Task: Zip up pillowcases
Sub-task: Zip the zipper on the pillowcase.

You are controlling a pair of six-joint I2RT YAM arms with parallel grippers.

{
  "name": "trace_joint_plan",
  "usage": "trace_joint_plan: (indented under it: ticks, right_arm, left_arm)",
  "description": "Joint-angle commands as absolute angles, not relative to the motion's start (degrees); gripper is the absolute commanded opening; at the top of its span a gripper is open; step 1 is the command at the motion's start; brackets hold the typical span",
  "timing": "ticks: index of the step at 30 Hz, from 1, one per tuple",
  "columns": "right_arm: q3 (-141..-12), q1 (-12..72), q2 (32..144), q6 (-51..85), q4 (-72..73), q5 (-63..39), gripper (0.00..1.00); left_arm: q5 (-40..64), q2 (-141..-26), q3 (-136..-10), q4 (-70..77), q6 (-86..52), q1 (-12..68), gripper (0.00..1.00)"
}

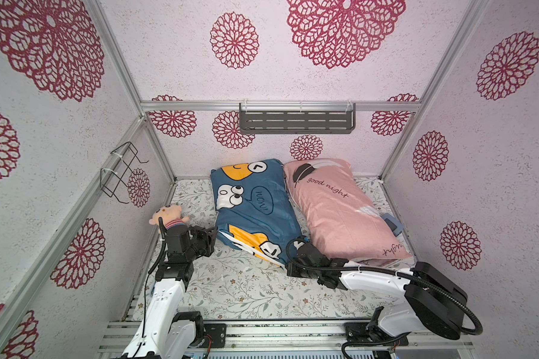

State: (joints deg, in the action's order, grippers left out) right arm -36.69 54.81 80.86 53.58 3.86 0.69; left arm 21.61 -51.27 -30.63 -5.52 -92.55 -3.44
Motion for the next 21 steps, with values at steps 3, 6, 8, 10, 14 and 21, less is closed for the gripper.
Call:
trace_joint_plan:
  ticks: [3,6,8,10,14,21]
  right_arm:
    - [-33.96,54.6,76.09,53.99,-3.08,5.02,0.0]
    - [-32.08,54.02,73.96,54.56,-4.81,5.83,0.0]
    - [-31.35,53.6,72.85,54.6,-6.26,6.48,0.0]
    - [-31.03,53.11,72.28,54.37,-7.45,6.9,0.0]
    - [-30.12,51.8,71.7,54.05,-8.26,6.87,0.0]
    - [-29.27,50.76,70.72,53.77,-8.48,6.77,0.0]
  left_arm:
    - [20.58,-50.99,-31.92,-3.43,-91.26,-5.44,0.0]
    - [20.75,-51.28,-31.83,-3.38,-91.02,-5.62,0.0]
    - [20.8,-51.5,-31.58,-3.09,-91.0,-5.69,0.0]
    - [20.83,-51.64,-31.47,-2.99,-91.03,-5.8,0.0]
    - [20.83,-51.68,-31.39,-2.98,-90.96,-6.06,0.0]
    - [21.05,-51.59,-30.94,-3.34,-90.7,-6.94,0.0]
